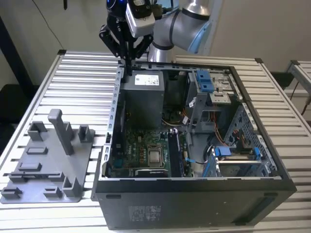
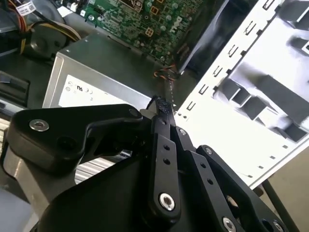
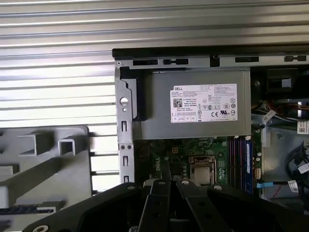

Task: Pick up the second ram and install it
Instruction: 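Reach for the second ram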

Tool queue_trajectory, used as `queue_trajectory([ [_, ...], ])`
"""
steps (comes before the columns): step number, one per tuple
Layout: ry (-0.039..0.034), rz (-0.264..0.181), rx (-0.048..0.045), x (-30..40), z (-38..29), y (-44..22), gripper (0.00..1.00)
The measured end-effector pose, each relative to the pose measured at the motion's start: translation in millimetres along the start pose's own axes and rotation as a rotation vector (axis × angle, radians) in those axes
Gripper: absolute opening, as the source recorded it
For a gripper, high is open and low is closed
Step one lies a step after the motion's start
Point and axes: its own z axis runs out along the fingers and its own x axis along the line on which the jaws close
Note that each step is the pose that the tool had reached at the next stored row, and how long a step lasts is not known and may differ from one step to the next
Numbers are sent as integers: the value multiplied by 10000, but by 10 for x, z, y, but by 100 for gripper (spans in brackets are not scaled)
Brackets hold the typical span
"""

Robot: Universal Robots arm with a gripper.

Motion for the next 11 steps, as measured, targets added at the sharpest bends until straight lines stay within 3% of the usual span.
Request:
queue_trajectory([
  [11,4,-81,-1,311,22,-21,11],
])
